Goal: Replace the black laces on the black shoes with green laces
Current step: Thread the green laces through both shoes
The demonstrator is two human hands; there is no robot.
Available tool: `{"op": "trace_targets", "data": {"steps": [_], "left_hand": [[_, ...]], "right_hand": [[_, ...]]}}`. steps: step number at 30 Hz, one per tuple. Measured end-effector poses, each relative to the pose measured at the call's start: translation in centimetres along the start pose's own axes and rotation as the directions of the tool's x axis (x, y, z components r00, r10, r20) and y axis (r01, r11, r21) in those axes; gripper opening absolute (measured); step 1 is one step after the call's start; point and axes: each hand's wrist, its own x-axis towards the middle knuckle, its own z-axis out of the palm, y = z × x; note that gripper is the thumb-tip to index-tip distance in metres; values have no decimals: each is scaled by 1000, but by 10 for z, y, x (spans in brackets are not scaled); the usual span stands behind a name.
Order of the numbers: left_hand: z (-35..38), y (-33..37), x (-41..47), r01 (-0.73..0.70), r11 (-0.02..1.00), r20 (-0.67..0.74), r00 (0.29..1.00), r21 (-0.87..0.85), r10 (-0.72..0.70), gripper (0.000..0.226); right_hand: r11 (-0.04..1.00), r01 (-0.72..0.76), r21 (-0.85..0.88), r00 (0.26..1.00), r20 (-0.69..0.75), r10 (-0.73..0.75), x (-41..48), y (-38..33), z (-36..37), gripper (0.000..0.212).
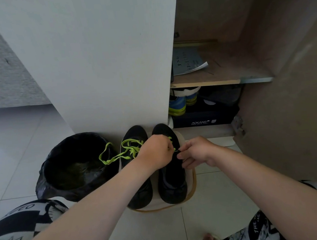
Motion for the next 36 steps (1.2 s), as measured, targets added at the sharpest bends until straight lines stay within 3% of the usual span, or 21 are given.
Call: {"op": "trace_targets", "data": {"steps": [5, 10, 20, 29, 32, 36], "left_hand": [[-1, 7, 3, -112, 970, 43, 993, 216, 105, 17], [-1, 15, 3, -138, 953, 69, 990, 269, 124, 10], [19, 6, -12, 28, 999, -132, 991, -29, -31, 22], [22, 6, -19, -3, 984, -162, 986, -177, -26, 21], [24, 8, -21, 47, 983, -184, 980, -177, -80, 19], [31, 15, -21, 171, 985, -178, 968, -36, -175, 22]], "right_hand": [[1000, 9, -24, 1000, -7, -9, 0, -1, 1, 29], [998, 29, -58, 999, -21, -30, -1, -2, 3, 24], [994, 66, -91, 990, -116, -76, -1, -2, 11, 13], [998, 25, 62, 999, -36, -22, 4, 4, 8, 16], [993, -5, 117, 1000, -25, 8, 7, 8, 8, 11], [976, -46, 214, 998, -34, 55, 10, 12, 11, 15]]}}
